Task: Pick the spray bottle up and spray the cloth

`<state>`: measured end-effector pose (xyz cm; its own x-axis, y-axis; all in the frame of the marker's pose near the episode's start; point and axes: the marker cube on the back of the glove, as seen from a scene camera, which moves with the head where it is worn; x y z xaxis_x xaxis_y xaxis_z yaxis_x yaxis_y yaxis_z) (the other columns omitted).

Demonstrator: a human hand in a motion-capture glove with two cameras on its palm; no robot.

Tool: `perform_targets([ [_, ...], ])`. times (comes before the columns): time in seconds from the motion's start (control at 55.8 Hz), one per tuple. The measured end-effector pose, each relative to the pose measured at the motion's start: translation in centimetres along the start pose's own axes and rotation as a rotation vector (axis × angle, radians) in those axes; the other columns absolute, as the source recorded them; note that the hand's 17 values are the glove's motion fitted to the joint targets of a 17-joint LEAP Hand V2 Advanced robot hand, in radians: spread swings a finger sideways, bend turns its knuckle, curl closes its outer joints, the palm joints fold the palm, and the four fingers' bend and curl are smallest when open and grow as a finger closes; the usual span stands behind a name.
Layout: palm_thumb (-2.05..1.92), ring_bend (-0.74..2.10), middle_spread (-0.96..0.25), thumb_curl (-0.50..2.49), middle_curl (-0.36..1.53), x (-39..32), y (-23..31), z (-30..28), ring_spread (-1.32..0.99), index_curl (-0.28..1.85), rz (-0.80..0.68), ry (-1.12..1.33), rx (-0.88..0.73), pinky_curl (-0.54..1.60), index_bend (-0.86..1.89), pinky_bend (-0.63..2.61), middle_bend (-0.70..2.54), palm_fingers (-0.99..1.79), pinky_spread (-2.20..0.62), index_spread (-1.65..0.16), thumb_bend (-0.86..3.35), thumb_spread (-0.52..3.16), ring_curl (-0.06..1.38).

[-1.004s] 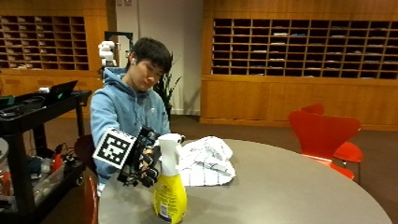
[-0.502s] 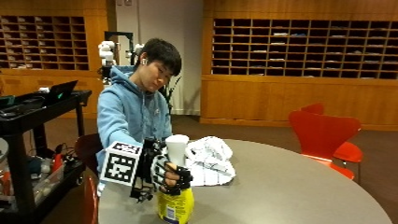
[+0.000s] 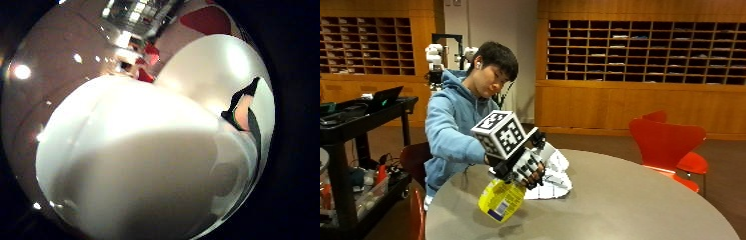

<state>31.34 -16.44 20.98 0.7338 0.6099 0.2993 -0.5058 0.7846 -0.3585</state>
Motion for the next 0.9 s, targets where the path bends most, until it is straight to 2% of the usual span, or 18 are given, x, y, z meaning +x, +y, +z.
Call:
perform_targets([
  [0.179, 0.92, 0.57, -0.16, 0.68, 0.49, -4.5, 1.8, 0.1, -0.20, 0.49, -0.118, 0.297, -0.243, 0.38, 0.36, 0.32, 0.53, 1.39, -0.26, -0.23, -0.04, 0.21, 0.43],
  [0.43, 0.91, 0.57, -0.16, 0.72, 0.49, -10.3, 5.5, 0.6, -0.20, 0.51, -0.222, 0.627, -0.418, 0.38, 0.37, 0.34, 0.54, 1.39, -0.27, -0.23, -0.04, 0.18, 0.44],
  [0.592, 0.90, 0.57, -0.16, 0.74, 0.49, -15.2, 8.4, 0.8, -0.20, 0.51, -0.306, 0.881, -0.452, 0.38, 0.37, 0.34, 0.55, 1.39, -0.27, -0.23, -0.04, 0.17, 0.44],
  [0.699, 0.90, 0.57, -0.16, 0.74, 0.49, -17.9, 9.4, 0.9, -0.20, 0.51, -0.337, 1.041, -0.416, 0.38, 0.37, 0.35, 0.55, 1.39, -0.27, -0.23, -0.04, 0.16, 0.44],
  [0.896, 0.89, 0.57, -0.15, 0.75, 0.49, -17.1, 6.3, -0.3, -0.20, 0.51, -0.421, 1.360, -0.376, 0.38, 0.37, 0.35, 0.55, 1.39, -0.28, -0.23, -0.04, 0.16, 0.44],
])
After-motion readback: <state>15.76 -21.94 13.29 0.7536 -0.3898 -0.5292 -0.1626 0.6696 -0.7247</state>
